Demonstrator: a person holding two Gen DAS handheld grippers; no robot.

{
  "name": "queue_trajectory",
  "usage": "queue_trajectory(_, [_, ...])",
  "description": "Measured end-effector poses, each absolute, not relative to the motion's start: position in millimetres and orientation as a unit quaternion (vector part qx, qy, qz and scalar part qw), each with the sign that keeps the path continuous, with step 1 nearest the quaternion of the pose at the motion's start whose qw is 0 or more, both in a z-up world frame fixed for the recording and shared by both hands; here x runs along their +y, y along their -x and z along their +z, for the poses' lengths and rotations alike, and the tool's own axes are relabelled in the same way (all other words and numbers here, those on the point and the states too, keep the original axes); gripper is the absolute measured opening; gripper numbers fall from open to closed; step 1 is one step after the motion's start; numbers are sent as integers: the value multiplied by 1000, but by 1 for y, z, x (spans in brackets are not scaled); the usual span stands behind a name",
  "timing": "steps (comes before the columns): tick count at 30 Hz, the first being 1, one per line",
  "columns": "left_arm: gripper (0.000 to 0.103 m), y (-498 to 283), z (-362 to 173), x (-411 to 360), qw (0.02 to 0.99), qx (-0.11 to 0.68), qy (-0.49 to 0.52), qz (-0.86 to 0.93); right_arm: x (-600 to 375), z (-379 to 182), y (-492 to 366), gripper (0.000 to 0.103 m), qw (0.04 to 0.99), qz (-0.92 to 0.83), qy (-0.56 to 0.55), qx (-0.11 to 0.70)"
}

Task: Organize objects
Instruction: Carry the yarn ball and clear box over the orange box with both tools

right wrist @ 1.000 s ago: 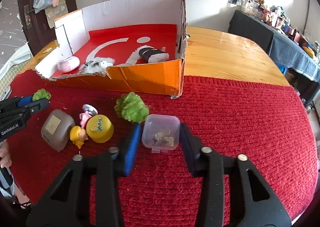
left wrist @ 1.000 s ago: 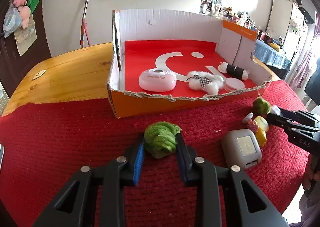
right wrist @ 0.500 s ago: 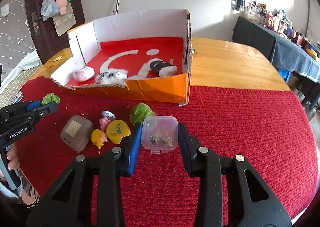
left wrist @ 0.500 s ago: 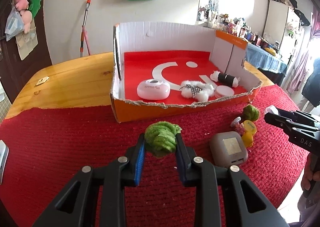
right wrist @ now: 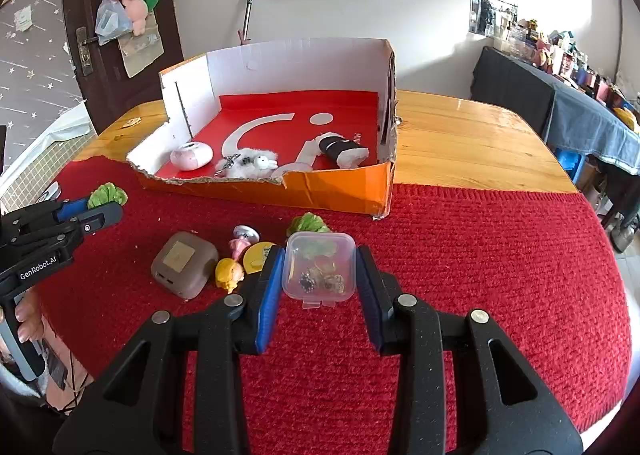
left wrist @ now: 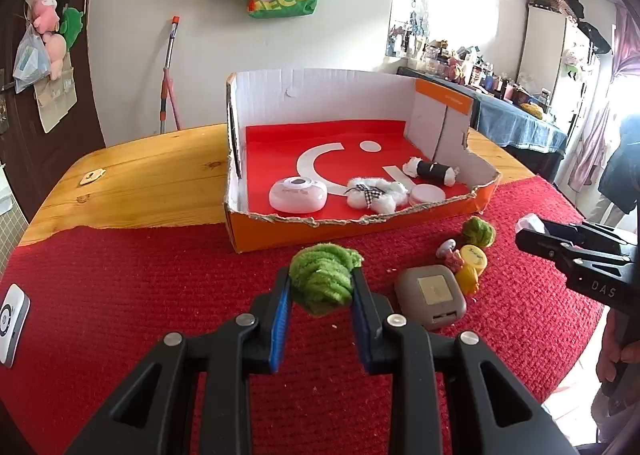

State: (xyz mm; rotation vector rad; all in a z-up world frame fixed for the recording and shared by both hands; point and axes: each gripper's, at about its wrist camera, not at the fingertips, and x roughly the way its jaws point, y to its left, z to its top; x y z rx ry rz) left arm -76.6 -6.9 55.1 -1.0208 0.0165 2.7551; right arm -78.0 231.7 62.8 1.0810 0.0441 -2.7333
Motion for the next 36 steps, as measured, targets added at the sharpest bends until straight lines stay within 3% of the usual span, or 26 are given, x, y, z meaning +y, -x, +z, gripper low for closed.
queue_trajectory(23, [29,78,80,1,120,11,322,939,220,89,76,34,127,-930,-343,35])
queue_trajectory(36, [29,160,105,16,162,12,367,916,187,118,172,34,190,-902,-384,59])
